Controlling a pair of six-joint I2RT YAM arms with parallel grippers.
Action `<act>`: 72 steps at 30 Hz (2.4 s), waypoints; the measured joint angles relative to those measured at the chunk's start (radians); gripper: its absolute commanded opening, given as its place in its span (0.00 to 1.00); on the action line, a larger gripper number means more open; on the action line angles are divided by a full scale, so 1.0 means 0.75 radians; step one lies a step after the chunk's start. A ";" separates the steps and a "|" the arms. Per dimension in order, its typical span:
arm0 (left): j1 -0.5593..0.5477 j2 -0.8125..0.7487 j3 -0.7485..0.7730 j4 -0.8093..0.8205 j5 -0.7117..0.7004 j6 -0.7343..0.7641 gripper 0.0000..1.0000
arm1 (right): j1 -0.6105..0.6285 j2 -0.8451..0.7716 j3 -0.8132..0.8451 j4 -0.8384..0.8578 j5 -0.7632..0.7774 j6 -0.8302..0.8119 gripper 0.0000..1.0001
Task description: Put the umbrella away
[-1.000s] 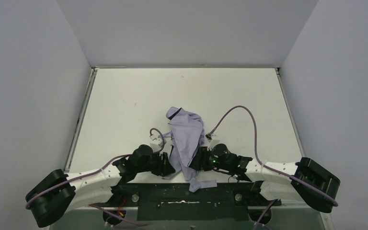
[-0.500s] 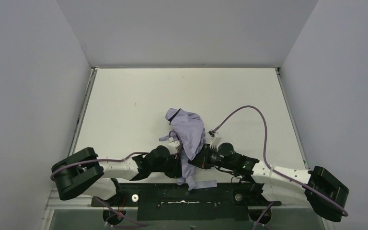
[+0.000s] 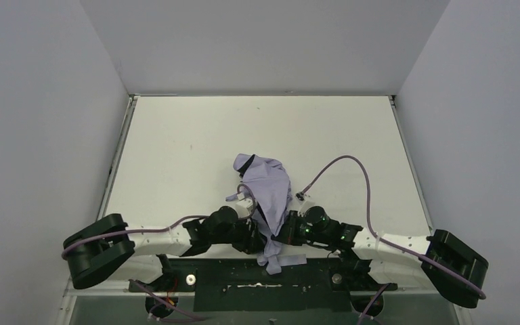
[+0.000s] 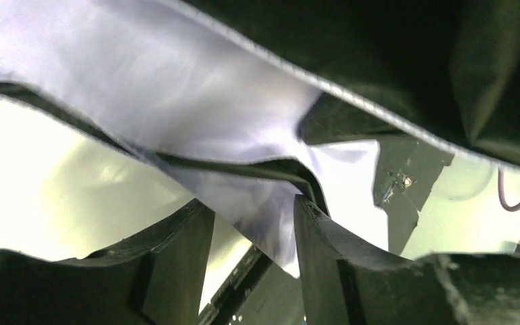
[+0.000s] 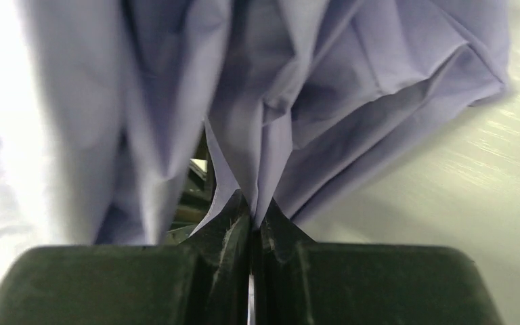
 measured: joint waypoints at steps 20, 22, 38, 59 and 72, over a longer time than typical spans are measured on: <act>-0.037 -0.802 -0.018 -0.866 -0.207 0.028 0.61 | 0.009 0.247 0.056 -0.031 0.077 -0.038 0.15; -0.012 -0.751 0.047 -0.907 -0.219 0.036 0.62 | 0.009 0.239 0.081 -0.080 0.100 -0.065 0.25; 0.121 -0.770 0.356 -0.871 -0.211 0.069 0.73 | 0.009 -0.467 0.352 -0.929 0.267 -0.334 0.48; 0.026 -0.263 0.476 -0.725 -0.298 -0.112 0.78 | 0.009 -0.573 0.428 -1.226 0.507 -0.318 0.50; 0.048 -0.156 0.517 -0.682 -0.293 -0.104 0.09 | 0.009 -0.569 0.429 -1.226 0.516 -0.300 0.49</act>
